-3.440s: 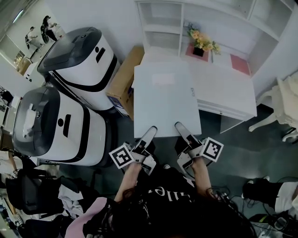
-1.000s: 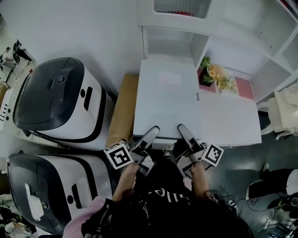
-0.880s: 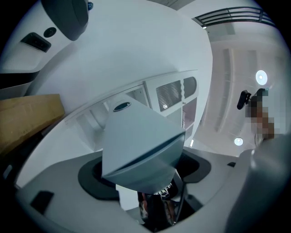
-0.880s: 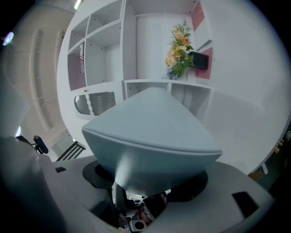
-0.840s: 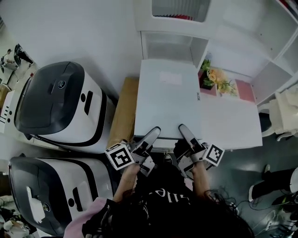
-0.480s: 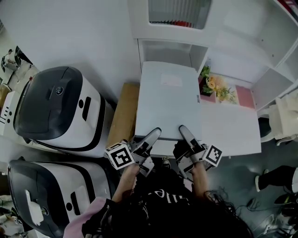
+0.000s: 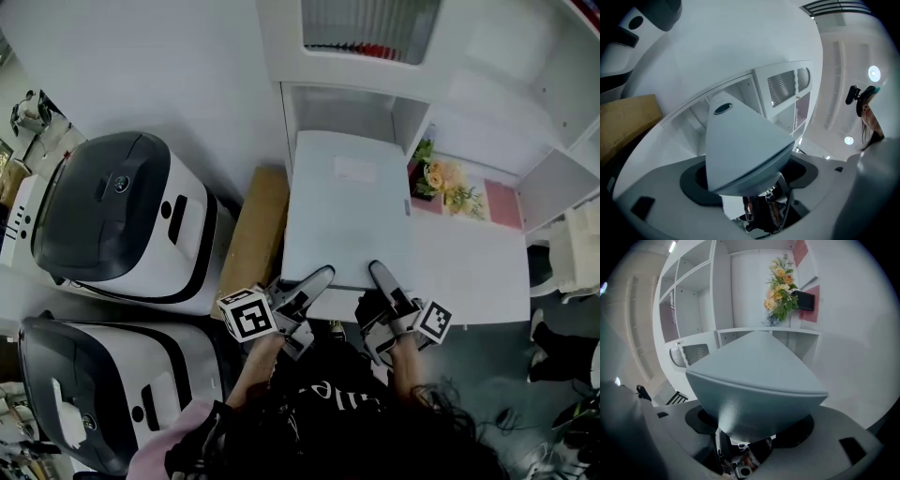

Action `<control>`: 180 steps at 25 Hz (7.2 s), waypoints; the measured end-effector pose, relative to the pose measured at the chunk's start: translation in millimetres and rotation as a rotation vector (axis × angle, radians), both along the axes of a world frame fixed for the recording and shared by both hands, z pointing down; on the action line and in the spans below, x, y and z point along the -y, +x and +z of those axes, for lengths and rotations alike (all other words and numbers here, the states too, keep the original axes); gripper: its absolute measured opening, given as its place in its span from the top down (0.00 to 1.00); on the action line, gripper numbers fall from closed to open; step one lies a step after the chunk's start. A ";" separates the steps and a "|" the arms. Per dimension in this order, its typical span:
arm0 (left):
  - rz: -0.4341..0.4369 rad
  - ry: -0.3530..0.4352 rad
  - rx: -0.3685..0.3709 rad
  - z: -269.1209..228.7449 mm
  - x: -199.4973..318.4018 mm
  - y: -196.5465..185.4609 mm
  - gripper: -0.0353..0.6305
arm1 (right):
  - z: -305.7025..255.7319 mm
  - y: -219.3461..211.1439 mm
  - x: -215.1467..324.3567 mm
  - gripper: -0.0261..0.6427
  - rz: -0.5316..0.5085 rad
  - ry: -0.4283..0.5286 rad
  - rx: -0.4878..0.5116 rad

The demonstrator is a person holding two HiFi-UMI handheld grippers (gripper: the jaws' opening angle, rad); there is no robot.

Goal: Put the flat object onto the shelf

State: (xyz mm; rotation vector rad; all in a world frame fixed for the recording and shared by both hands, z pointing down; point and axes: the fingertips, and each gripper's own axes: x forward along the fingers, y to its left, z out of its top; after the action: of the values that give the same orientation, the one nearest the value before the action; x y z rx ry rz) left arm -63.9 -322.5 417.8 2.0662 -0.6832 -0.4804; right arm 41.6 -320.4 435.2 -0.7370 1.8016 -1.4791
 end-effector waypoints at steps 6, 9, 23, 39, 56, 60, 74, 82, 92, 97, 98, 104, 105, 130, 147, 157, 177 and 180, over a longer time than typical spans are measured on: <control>-0.011 -0.018 -0.010 5.4 15.8 0.7 0.39 | 5.9 1.3 15.6 0.51 -0.003 -0.020 -0.016; -0.010 -0.046 -0.016 9.9 23.8 3.9 0.39 | 7.9 4.9 25.0 0.51 -0.006 -0.025 -0.049; -0.018 -0.057 -0.065 22.1 84.3 7.6 0.38 | 23.0 7.0 84.0 0.51 -0.048 -0.162 -0.077; 0.018 0.152 0.239 21.1 146.2 28.4 0.28 | 19.6 10.9 157.9 0.51 -0.081 -0.205 -0.005; -0.096 0.088 0.208 31.0 216.8 32.3 0.28 | 20.9 24.8 207.3 0.51 -0.047 -0.186 0.003; -0.112 0.075 0.210 31.9 225.1 29.9 0.27 | 25.5 32.2 193.2 0.51 -0.041 -0.196 0.033; -0.147 0.117 0.252 25.1 210.8 29.8 0.27 | 18.9 39.4 159.8 0.51 -0.013 -0.122 -0.165; -0.078 0.144 0.276 24.6 165.4 29.9 0.27 | 9.3 26.1 124.5 0.51 -0.047 -0.038 -0.268; -0.036 0.153 0.246 23.7 139.5 28.3 0.26 | 3.6 13.7 113.0 0.53 -0.030 0.003 -0.366; -0.033 0.158 0.270 23.3 139.2 26.0 0.26 | 4.7 10.3 116.5 0.60 -0.026 -0.022 -0.390; -0.032 0.161 0.276 23.6 137.9 25.1 0.26 | 4.1 9.4 118.0 0.60 -0.026 -0.021 -0.384; -0.036 0.165 0.279 22.7 125.0 18.3 0.26 | 1.9 6.2 131.7 0.61 -0.022 -0.012 -0.382; -0.039 0.171 0.278 21.3 122.3 16.6 0.26 | 0.9 4.7 134.3 0.61 -0.024 -0.005 -0.373; 0.061 0.298 0.297 -0.6 -0.3 -0.4 0.26 | -13.2 -23.0 44.0 0.67 -0.041 0.132 -0.574; 0.236 0.233 0.281 59.7 -115.0 -15.4 0.27 | 25.7 -43.3 -88.6 0.77 0.027 0.062 -0.583; 0.289 0.290 0.327 64.8 -156.6 0.2 0.27 | 28.7 -36.7 -133.0 0.83 0.006 0.101 -0.701; 0.114 0.380 0.234 8.7 -348.0 97.6 0.61 | 5.7 66.6 -357.8 0.85 -0.072 0.269 -0.735; 0.118 0.365 0.257 16.2 -385.9 107.9 0.65 | 10.9 72.7 -393.3 0.85 -0.088 0.273 -0.723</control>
State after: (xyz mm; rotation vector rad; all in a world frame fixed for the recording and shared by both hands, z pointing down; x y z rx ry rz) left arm 44.0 63.4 434.0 2.5277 -0.6530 -0.2887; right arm 114.3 72.9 446.1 -1.1560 2.5321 -1.0400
